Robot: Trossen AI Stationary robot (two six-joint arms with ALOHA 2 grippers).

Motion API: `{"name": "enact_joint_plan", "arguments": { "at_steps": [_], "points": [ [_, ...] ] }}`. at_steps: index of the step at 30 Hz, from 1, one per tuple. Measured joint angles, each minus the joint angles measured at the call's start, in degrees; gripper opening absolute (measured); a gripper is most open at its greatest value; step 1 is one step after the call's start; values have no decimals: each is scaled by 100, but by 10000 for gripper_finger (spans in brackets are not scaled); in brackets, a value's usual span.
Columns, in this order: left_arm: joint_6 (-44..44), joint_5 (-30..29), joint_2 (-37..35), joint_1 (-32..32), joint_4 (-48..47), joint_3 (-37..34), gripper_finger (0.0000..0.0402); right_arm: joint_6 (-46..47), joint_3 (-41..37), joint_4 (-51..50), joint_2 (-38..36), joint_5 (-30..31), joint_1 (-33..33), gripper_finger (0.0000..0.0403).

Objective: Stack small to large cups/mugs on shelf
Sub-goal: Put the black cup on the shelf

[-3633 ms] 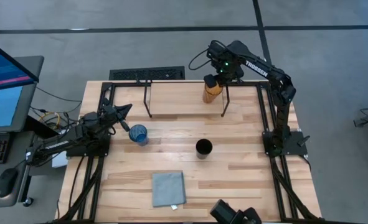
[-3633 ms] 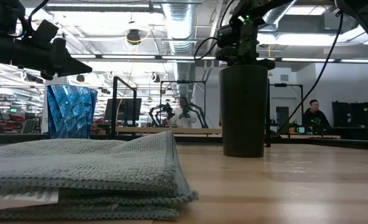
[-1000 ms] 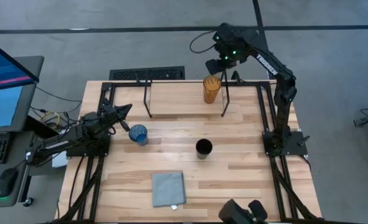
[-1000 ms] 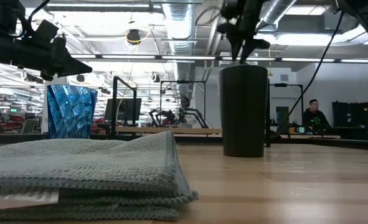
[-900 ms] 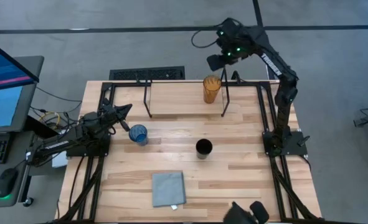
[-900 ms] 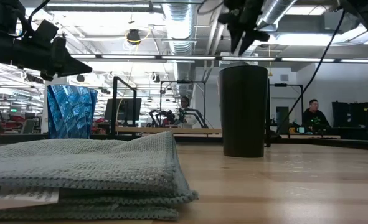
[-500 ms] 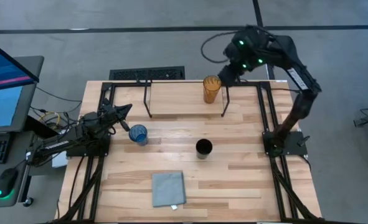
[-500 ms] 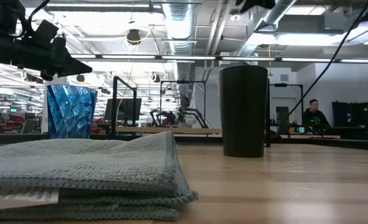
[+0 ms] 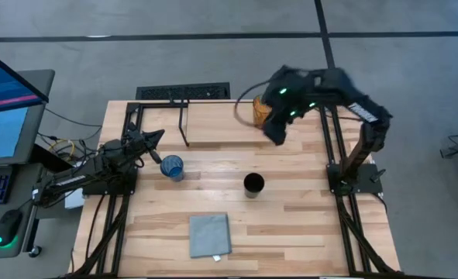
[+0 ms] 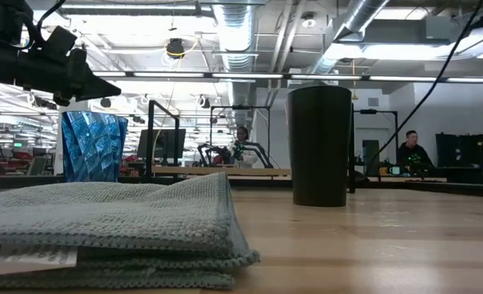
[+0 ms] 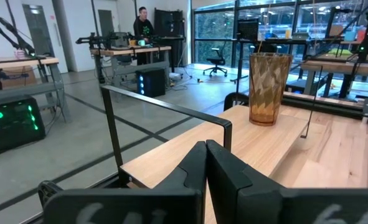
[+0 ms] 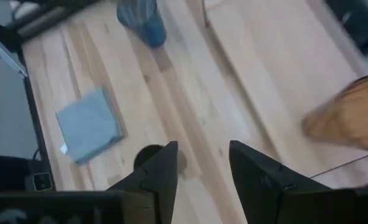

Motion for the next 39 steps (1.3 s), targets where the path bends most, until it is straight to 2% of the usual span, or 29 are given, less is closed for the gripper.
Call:
{"name": "enact_joint_plan", "arguments": {
  "at_steps": [9, 14, 17, 21, 39],
  "points": [
    [-492, 275, 0, -2, -9, -1, 0, 352, -1311, 10, 261, 17, 498, 162],
    [-676, 274, 0, -2, -15, -1, 0, 886, -2052, 78, 229, 535, 777, 162],
    [-682, 274, 0, -1, -15, -1, 0, 992, -2377, 133, 214, 566, 928, 161],
    [-685, 277, 0, 0, -17, -1, 0, 1226, -2788, 615, 215, 553, 1132, 157],
    [-836, 274, -2, 0, -20, -1, 0, 1761, -3768, 1510, 220, 568, 1694, 143]
  ]
}}
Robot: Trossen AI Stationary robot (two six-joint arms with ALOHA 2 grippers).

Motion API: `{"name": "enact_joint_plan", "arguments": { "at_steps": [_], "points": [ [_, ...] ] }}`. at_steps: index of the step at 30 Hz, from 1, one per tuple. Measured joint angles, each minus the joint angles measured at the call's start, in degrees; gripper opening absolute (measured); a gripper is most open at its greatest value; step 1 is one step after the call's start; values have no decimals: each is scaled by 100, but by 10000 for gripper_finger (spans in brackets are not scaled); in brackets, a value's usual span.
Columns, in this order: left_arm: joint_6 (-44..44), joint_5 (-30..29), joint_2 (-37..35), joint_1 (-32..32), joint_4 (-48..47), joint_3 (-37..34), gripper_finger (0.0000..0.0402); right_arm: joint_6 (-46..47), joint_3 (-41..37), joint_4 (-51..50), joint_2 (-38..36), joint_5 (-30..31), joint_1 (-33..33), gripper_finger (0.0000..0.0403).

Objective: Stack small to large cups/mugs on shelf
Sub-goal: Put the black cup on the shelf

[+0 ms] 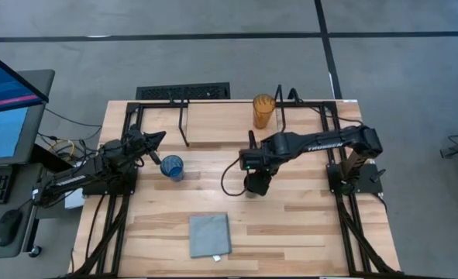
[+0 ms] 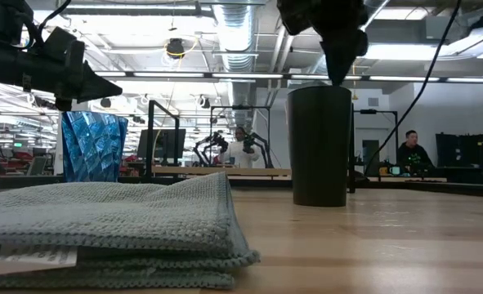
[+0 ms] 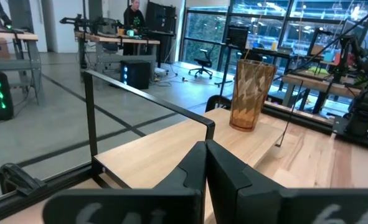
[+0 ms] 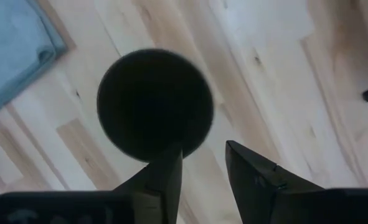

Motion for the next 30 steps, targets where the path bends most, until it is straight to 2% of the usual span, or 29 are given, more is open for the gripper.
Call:
{"name": "enact_joint_plan", "arguments": {
  "at_steps": [14, 21, 30],
  "points": [
    [0, 0, 2, -2, -2, 0, 0, 225, -720, 703, -1, -20, -25, 138],
    [19, -2, 2, -2, -2, 0, 0, 121, -810, 918, 121, -23, -66, 129],
    [97, -2, 2, 0, -2, 0, 0, -42, -858, 1009, 117, -128, -227, 96]
  ]
}}
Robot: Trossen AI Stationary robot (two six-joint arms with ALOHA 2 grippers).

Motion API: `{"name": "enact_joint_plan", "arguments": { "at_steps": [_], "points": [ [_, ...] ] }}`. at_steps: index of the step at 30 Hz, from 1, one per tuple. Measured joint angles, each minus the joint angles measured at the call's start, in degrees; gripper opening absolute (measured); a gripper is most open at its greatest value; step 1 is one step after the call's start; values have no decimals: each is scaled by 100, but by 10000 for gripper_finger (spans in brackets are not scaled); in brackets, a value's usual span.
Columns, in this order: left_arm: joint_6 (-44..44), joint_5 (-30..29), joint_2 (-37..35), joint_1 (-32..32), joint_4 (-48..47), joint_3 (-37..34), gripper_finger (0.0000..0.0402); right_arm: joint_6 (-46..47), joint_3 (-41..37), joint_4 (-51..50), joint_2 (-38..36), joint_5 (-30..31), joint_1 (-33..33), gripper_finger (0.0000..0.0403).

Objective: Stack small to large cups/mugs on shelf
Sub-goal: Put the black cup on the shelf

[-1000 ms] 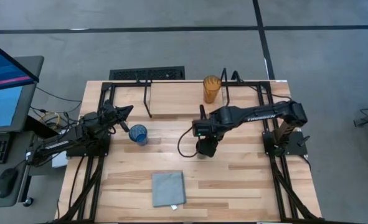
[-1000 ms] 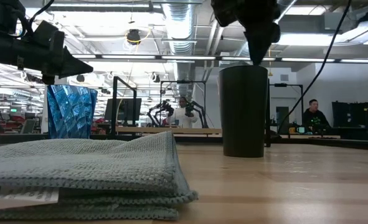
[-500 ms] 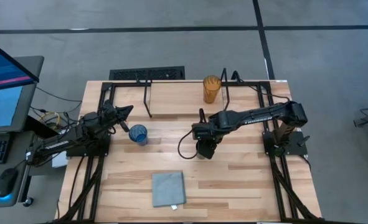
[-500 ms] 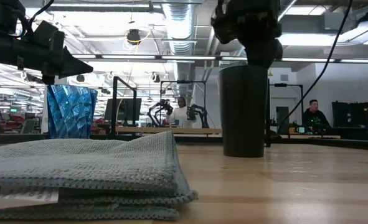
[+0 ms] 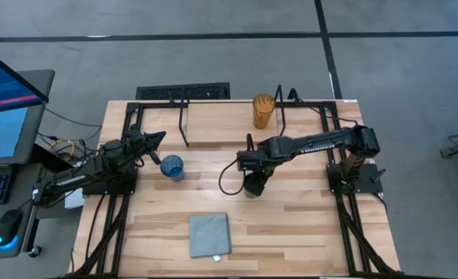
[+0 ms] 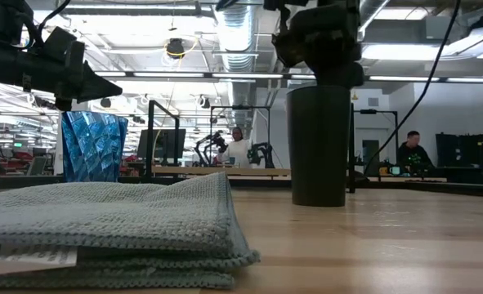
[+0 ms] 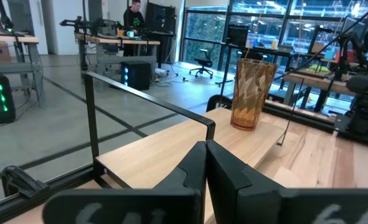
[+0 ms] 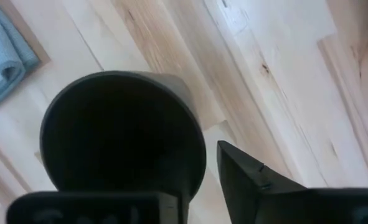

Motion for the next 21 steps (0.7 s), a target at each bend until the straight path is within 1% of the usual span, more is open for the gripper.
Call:
{"name": "enact_joint_plan", "arguments": {
  "at_steps": [5, 10, 13, 15, 17, 21],
  "points": [
    [-10, 0, -1, 0, 0, 0, 0, -145, 0, 16, 0, -29, -63, 60],
    [-14, 0, -1, -2, 0, 0, 0, -366, 0, 15, 0, -56, -148, 12],
    [-16, 0, 0, 0, -1, 0, 0, -441, 0, 13, 0, -78, -187, 14],
    [-19, 0, -2, -2, -1, 0, 0, -450, 0, -19, 0, -197, -239, 17],
    [-21, 0, -2, -2, -1, 0, 0, -507, 15, -61, 0, -296, -287, 11],
    [-33, 0, 0, -2, 2, 0, 0, -638, 300, -299, 0, -342, -378, 9]
  ]
}}
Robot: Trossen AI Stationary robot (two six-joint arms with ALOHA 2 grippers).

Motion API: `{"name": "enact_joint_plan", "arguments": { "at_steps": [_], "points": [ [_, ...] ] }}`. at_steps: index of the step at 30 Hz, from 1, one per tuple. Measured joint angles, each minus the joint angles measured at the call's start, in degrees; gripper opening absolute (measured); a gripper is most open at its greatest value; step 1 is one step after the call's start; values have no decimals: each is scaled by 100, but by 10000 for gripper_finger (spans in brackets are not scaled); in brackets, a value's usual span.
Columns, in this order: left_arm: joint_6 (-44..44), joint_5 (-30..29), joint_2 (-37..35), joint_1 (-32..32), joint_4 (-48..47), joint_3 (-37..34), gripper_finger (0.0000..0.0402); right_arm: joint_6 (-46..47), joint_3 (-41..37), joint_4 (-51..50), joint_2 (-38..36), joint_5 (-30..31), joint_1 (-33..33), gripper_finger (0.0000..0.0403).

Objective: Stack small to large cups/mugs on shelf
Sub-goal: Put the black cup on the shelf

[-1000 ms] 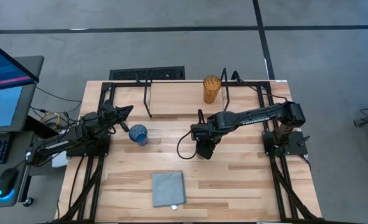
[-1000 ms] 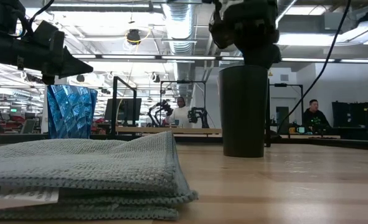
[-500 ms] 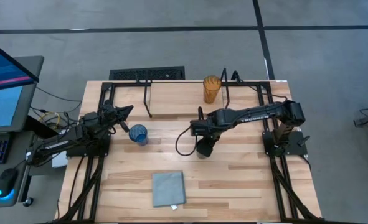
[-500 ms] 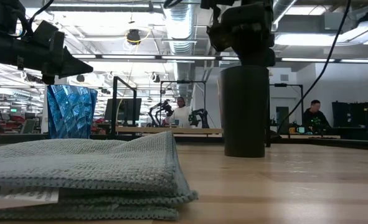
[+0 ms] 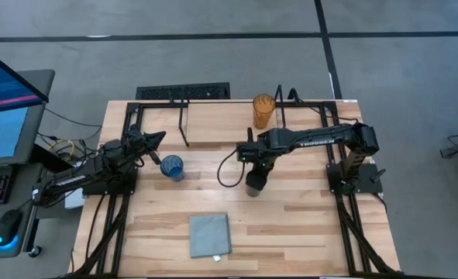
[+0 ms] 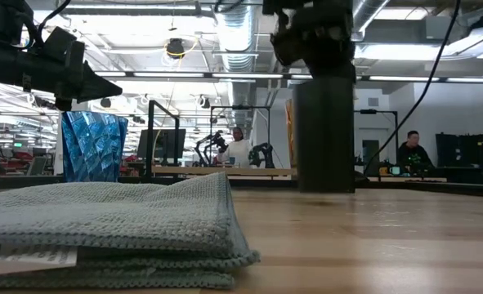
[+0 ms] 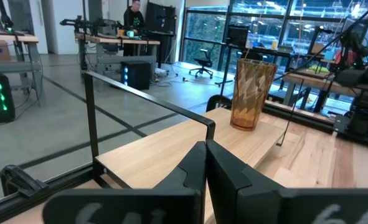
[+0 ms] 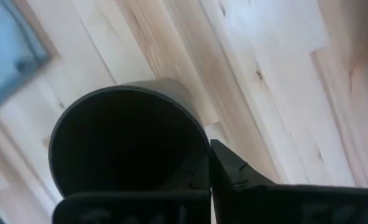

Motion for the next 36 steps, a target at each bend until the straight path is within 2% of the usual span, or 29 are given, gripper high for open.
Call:
{"name": "enact_joint_plan", "arguments": {
  "at_steps": [11, 14, 21, 29, 36],
  "points": [
    [-1, 0, 0, 0, -2, 0, 0, -486, 1585, -871, 2, 122, -526, 7],
    [-1, 0, 0, 0, 0, 0, 0, -705, 2080, -1189, 2, 191, -779, 5],
    [-1, 0, 0, 0, -2, 0, 0, -965, 3001, -1249, -4, 223, -1558, 7],
    [-1, 0, 0, 0, -2, 0, 0, -1018, 3156, -771, -4, 374, -2175, 6],
    [1, -3, 0, 0, -1, 0, 0, -1342, 3161, -345, 390, 352, -2253, 4]
  ]
}}
